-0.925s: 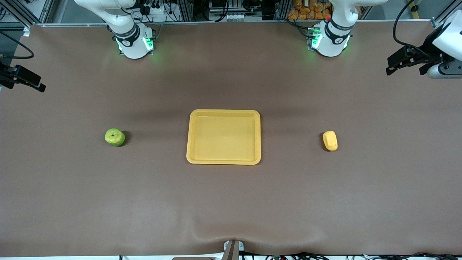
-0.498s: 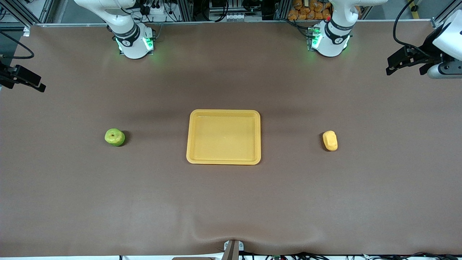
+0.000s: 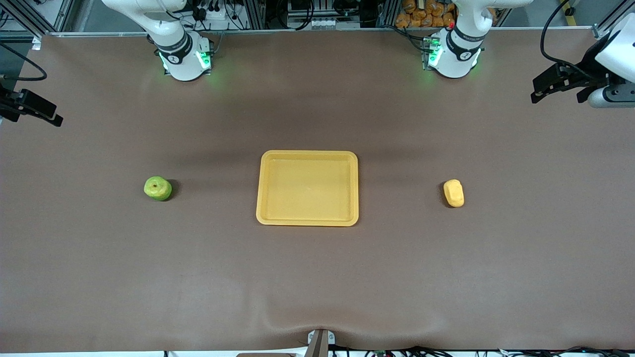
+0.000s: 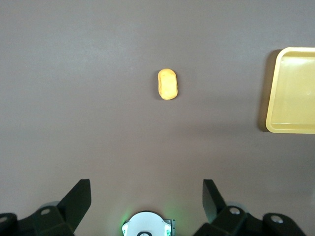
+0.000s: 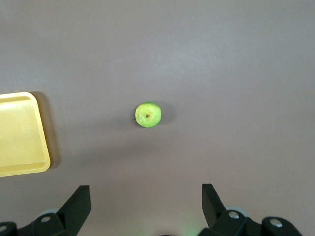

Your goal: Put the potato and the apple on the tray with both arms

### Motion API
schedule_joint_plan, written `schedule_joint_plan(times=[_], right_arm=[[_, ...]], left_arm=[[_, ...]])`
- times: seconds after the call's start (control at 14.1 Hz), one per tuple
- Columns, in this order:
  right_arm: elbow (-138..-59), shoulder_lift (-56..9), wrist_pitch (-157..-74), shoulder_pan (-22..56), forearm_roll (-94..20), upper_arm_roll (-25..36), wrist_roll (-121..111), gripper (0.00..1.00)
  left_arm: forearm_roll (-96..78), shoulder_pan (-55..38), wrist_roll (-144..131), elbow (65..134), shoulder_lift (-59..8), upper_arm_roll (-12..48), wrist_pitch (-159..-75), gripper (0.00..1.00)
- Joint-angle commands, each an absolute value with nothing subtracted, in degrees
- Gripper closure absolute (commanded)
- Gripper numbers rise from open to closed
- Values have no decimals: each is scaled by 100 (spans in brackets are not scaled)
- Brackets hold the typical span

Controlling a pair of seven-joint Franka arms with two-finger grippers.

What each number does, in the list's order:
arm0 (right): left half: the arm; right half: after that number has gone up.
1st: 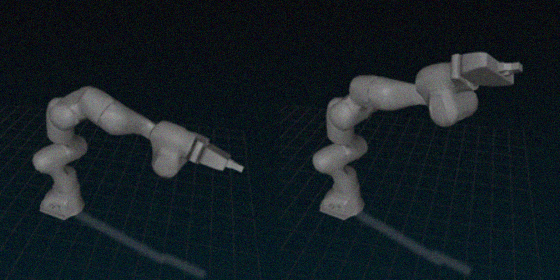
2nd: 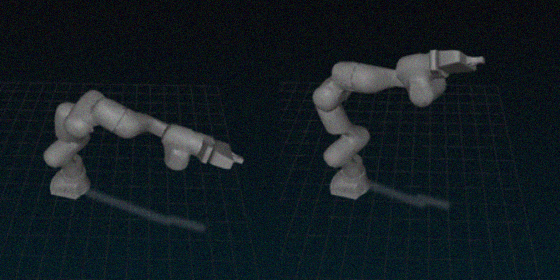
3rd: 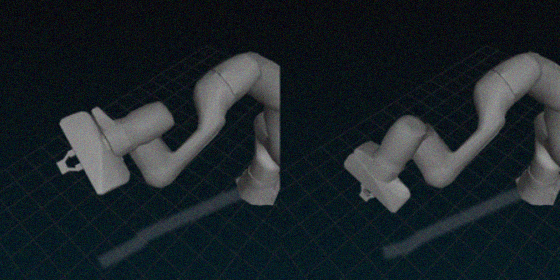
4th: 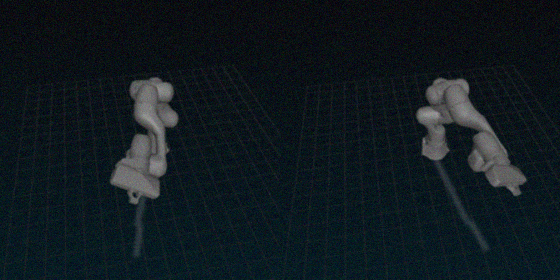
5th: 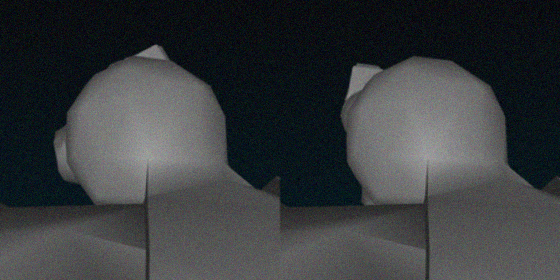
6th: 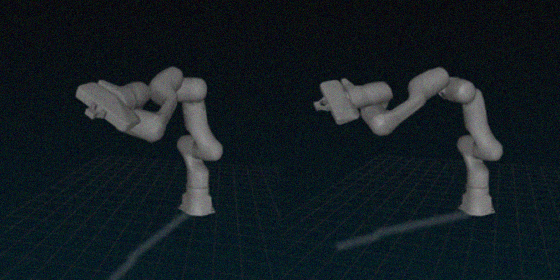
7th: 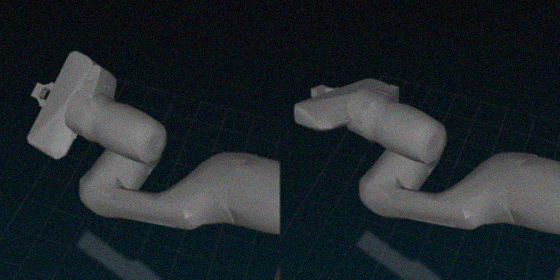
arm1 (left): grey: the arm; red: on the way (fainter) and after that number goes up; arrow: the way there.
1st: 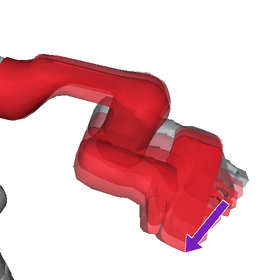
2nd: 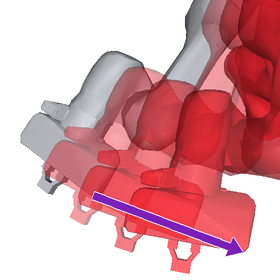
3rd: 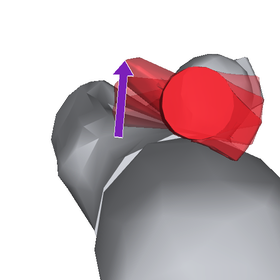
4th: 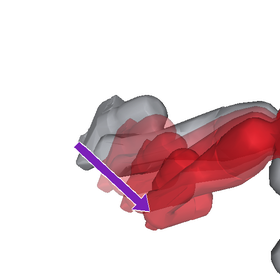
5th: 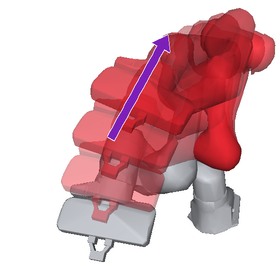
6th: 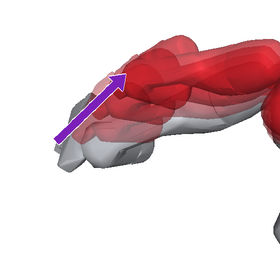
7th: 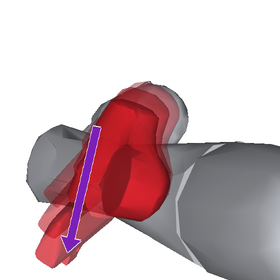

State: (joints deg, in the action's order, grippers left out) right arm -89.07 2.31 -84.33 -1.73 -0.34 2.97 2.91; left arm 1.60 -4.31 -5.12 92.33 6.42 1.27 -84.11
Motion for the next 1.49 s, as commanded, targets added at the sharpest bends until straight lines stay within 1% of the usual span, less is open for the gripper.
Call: schedule_joint_plan(times=[0.0,0.14,0.57,0.78,1.0,1.14,1.42], right_arm=[[-8745,10,-8385,-167,44,255,185,0],[-8745,-236,-8394,-123,123,237,185,0],[-8552,-1019,-8385,527,615,237,237,0],[-8552,-1238,-8393,545,598,229,246,0],[-8534,-1660,-8411,536,633,237,246,0],[-8534,-1827,-8446,475,607,237,194,0],[-8429,-2196,-8517,439,633,246,176,0]], left_arm=[[44,-404,-580,9149,580,141,-8297,0],[44,-404,-571,9149,571,141,-8288,0],[44,-404,-563,9167,510,141,-8262,0],[44,-396,-545,9184,431,132,-8262,0],[44,-413,-607,9185,264,132,-8279,0],[44,-404,-606,9185,150,132,-8314,0],[44,-404,-615,9395,70,132,-8542,0]])
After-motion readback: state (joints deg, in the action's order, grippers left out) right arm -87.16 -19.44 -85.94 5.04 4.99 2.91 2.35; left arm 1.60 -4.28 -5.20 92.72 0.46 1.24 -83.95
